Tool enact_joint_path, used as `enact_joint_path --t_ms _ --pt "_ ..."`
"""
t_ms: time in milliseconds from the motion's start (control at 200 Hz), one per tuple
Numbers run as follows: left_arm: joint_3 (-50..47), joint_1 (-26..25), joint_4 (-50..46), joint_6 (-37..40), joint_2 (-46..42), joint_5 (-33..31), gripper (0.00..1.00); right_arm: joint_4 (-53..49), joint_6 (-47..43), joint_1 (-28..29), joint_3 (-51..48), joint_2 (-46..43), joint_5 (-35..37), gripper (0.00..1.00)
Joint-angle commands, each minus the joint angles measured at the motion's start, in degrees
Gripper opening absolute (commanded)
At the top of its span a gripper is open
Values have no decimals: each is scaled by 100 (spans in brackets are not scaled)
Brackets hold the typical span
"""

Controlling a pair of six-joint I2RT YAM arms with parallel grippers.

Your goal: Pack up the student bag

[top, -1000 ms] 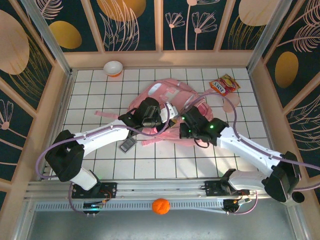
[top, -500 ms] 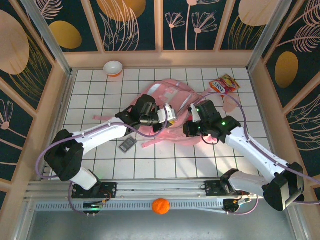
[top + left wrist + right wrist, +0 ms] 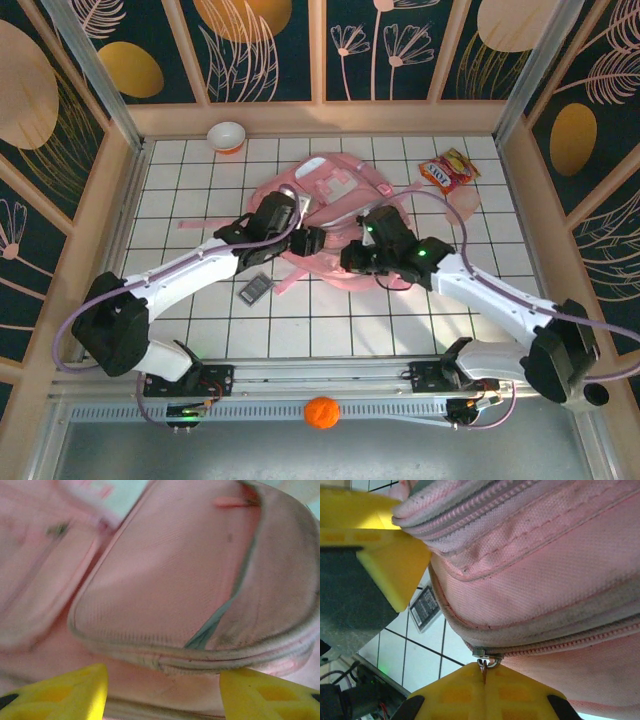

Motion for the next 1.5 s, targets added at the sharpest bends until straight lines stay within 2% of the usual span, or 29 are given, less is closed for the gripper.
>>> enact_joint_path --t_ms 0,75,195,325,525,661,821,1096,1166,1226,1296,1341,1491 --pt "-405 365 -514 -2247 2 -766 57 286 594 271 197 310 115 0" --pt "-700 389 -335 -2860 -89 -348 57 308 635 389 329 526 172 0" --pt "-1505 393 662 -3980 -521 315 56 439 712 503 424 728 195 0" --pt "-2155 389 1620 -4913 -1051 535 57 537 787 575 424 840 152 0" --pt "-2388 391 1972 -5680 -1654 567 62 596 824 643 422 915 98 0" --pt "-2491 313 1873 -6139 -1684 697 61 708 815 656 473 978 36 0" --pt "-2529 57 1588 -6583 -1710 503 59 768 821 710 505 1038 17 0" --pt "-2341 -198 2338 -6873 -1114 528 58 937 836 814 484 1061 -56 0" --pt "-2194 -208 2381 -6818 -900 535 51 958 770 850 498 1073 -141 0" --pt "-2077 -194 2222 -6744 -771 463 35 855 698 857 527 1074 -167 0" --pt "-2034 -178 1949 -6680 -743 286 11 463 568 846 623 1048 -41 0" --pt "-2075 -162 1772 -6658 -785 172 0 127 449 819 684 1039 39 0" --pt "-2184 28 1226 -6293 -1029 -171 0 -896 23 541 795 1003 182 0"
